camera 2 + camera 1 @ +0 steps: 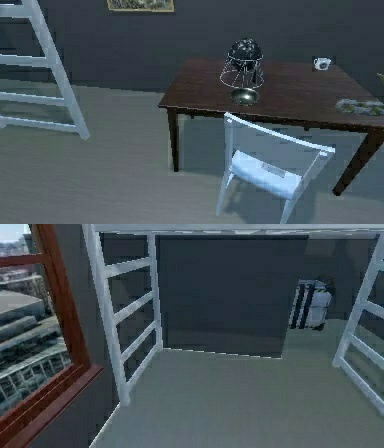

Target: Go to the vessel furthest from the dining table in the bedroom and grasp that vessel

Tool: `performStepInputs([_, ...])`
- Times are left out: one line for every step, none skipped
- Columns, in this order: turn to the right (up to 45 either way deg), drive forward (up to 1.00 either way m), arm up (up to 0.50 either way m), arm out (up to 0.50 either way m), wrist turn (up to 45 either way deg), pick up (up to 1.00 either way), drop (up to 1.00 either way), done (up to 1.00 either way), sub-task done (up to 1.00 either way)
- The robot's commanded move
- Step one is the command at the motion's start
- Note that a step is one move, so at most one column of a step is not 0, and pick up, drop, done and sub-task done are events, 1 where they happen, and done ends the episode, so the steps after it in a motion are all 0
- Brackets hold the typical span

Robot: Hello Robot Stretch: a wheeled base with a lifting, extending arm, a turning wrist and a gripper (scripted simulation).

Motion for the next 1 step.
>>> performStepInputs([-3.0, 0.0, 0.0, 0.0, 0.0, 0.0, 0.0, 0.0, 0.0])
